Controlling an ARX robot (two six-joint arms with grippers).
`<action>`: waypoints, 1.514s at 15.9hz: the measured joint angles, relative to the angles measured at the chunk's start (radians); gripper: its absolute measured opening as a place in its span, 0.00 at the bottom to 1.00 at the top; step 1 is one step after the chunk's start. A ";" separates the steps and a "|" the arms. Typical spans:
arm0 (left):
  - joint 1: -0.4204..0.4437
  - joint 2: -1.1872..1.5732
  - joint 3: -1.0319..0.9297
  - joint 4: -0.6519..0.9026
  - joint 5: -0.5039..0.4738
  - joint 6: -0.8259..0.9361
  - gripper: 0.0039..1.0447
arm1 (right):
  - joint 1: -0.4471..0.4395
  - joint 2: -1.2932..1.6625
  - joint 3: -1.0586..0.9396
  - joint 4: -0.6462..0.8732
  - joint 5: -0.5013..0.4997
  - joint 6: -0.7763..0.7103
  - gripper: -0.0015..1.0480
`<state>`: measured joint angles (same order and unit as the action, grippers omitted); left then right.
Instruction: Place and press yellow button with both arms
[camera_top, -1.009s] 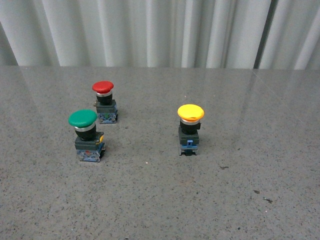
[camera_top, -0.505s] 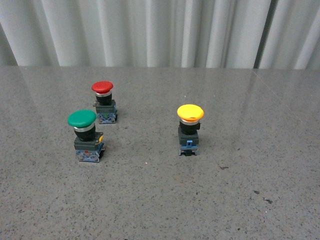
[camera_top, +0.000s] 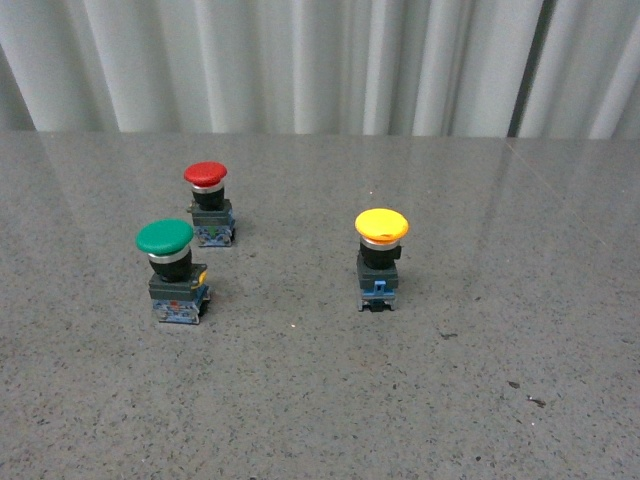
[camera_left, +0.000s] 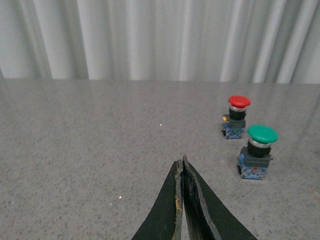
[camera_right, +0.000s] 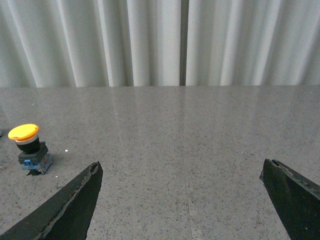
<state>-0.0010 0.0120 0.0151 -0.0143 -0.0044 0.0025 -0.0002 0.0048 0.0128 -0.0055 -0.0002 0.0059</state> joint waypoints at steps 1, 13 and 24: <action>0.000 -0.002 0.000 0.003 0.003 0.000 0.01 | 0.000 0.000 0.000 0.002 0.000 0.000 0.94; 0.000 -0.003 0.000 0.010 0.004 -0.002 0.43 | 0.000 0.000 0.000 0.001 0.000 0.000 0.94; 0.000 -0.003 0.000 0.010 0.004 -0.002 0.94 | 0.021 0.029 0.002 0.032 0.058 0.049 0.94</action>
<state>-0.0010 0.0093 0.0151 -0.0044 -0.0002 0.0010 0.0212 0.0334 0.0151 0.0265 0.0574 0.0551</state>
